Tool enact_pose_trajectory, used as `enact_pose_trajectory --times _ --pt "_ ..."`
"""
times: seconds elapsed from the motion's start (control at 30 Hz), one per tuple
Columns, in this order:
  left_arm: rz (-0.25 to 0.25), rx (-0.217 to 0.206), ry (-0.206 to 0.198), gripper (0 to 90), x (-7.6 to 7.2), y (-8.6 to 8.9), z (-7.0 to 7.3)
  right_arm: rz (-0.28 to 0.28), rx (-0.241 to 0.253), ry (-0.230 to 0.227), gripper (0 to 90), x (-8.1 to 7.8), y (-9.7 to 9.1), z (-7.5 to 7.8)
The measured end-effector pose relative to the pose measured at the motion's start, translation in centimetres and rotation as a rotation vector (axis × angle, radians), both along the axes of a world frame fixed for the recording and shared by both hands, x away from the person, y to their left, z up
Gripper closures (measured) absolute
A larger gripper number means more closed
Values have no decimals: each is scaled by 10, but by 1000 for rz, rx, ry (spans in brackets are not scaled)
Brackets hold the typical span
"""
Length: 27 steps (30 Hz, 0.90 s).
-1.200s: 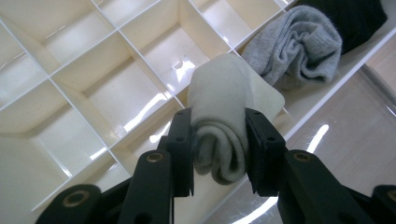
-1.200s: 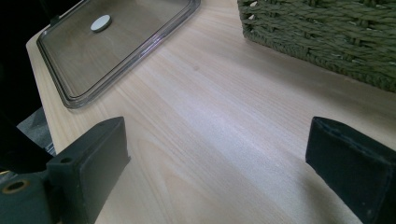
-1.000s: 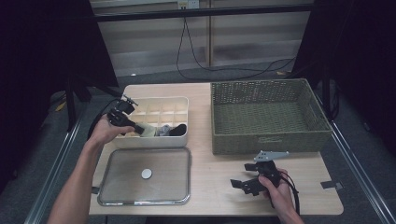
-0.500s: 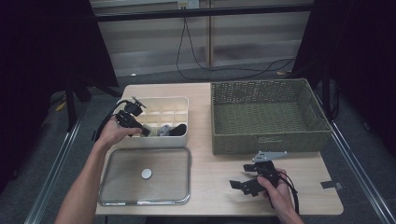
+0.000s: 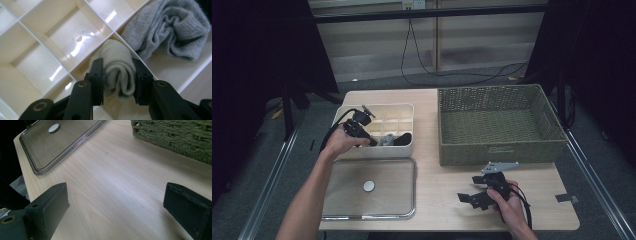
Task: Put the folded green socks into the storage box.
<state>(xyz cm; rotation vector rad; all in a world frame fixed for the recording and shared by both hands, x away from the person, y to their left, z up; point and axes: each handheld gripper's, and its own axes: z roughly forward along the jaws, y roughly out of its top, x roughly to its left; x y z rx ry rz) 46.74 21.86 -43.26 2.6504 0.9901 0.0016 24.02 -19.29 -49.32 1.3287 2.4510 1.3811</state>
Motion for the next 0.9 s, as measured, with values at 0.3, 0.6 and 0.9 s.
enact_pose_trajectory --times 0.3,0.6,0.9 --pt "-15 48 19 683 1 -4 -8 1 -11 4 56 1 0 -1" --pt "-16 28 44 698 0 0 -15 -6 -15 6 56 3 0 -2" --pt "-6 -3 34 665 0 6 -10 -15 -11 5 56 4 -1 -2"
